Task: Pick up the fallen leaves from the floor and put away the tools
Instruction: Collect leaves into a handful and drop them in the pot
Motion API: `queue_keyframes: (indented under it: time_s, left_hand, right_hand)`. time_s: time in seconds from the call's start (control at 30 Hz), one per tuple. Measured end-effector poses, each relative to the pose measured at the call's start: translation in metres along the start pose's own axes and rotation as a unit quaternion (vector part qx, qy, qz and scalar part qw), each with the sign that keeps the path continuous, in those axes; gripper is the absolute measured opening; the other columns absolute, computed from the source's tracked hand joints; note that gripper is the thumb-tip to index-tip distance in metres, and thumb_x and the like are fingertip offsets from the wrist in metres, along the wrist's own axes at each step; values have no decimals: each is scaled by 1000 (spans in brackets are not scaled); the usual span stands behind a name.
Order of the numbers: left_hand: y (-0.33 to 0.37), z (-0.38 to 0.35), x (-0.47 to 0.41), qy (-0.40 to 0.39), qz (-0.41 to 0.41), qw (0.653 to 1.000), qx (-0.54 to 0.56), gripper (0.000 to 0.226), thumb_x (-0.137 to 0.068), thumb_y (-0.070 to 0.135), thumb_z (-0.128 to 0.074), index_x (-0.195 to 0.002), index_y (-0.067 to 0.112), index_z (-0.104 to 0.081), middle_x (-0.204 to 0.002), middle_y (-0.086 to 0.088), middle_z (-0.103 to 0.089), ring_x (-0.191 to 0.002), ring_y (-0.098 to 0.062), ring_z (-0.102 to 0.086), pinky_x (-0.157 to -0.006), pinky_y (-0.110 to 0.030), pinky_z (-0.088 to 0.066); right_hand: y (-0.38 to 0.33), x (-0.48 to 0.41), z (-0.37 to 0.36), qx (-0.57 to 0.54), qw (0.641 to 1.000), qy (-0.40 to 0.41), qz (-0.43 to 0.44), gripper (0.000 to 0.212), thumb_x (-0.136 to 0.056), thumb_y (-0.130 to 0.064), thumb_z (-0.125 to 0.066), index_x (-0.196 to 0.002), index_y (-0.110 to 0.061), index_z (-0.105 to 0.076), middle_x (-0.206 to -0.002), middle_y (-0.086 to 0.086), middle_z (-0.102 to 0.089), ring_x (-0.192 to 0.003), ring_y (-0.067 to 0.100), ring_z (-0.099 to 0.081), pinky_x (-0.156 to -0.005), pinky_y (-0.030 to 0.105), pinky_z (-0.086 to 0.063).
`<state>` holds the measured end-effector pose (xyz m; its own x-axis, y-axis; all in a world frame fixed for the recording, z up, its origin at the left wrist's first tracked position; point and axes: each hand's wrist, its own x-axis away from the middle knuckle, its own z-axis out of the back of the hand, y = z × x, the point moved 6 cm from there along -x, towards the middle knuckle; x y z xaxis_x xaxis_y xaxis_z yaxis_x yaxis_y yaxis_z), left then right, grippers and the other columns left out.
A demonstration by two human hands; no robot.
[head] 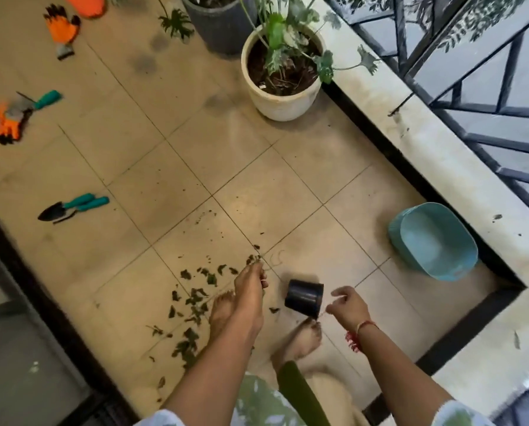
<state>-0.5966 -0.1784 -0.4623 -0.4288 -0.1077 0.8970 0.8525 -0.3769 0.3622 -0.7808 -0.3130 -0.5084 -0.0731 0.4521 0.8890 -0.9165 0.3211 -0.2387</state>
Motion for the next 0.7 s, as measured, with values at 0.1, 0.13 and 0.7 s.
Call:
queue_keyframes:
  time_s: [0.1, 0.13, 0.7]
  left_hand:
    - [-22, -13, -11, 7, 12, 1000, 13, 23, -94, 24, -54, -73, 16, -59, -64, -1, -53, -59, -13, -45, -58, -27, -37]
    - [-28, -14, -16, 6, 18, 1000, 13, 22, -94, 23, -54, -74, 16, -58, -65, -1, -53, -59, -13, -45, -58, -26, -37]
    - [-93, -27, -176, 6, 78, 994, 81, 26, -95, 23, -55, -117, 9, -56, -64, 3, -54, -52, -7, -46, -50, -21, -37]
  right_hand:
    - [31, -24, 2, -38, 998, -29, -35, 37, -74, -1, -74, -106, -11, -57, -99, 10, -56, -89, 23, -54, -78, 30, -45]
    - [40, -32, 4, -54, 997, -15, -50, 32, -76, -1, -72, -105, -9, -60, -95, 11, -60, -85, 24, -56, -79, 32, -46]
    - [100, -188, -119, -97, 985, 11, -146, 23, -84, -17, -69, -103, -5, -62, -103, 18, -65, -98, 35, -59, -92, 44, -50]
